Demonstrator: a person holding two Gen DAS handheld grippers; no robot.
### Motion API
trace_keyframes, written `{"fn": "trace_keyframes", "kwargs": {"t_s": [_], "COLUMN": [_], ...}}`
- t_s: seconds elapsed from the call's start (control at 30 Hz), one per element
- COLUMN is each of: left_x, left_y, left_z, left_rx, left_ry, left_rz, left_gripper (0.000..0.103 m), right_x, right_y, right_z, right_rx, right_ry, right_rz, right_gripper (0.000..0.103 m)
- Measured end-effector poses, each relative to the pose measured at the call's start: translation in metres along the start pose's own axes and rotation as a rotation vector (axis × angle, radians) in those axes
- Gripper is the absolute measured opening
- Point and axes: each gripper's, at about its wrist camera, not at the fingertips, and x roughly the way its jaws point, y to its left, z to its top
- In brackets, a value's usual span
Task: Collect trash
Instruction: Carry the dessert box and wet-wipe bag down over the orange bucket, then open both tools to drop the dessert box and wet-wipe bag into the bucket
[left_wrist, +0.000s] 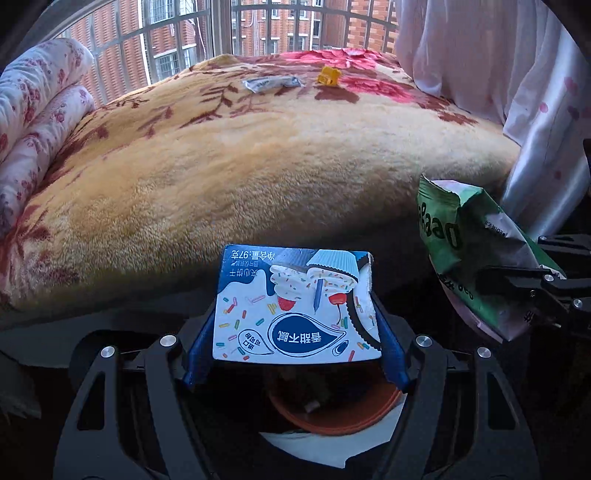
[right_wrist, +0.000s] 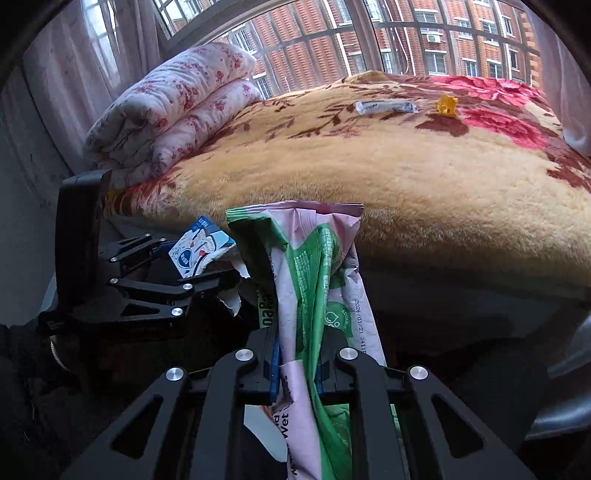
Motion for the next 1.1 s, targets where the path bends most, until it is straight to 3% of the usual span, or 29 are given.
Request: {"fn": "trace_keyframes", "kwargs": {"t_s": [0.47, 0.77, 1.1], "left_x": [0.108, 0.141, 0.155], "left_y": [-0.005, -0.002, -0.004], "left_z": [-0.043, -0.054, -0.051], "left_rx": [0.022, -0.003, -0.023], "left_ry": [0.298, 0.410, 0.465], "left_rz": [-0.029, -0.044, -0.056], "left_gripper": [0.071, 0.071, 0.071], "right_x": [0.093, 0.117, 0.139], "right_y": [-0.033, -0.043, -0.048], "right_z": [-0.042, -0.050, -0.044], "right_rx": [0.087, 0.133, 0.143], "right_ry": [0.209, 0.274, 0.314], "right_rz": [-0.045, -0.039, -0.033], "right_gripper": [0.013, 0.013, 0.013]}}
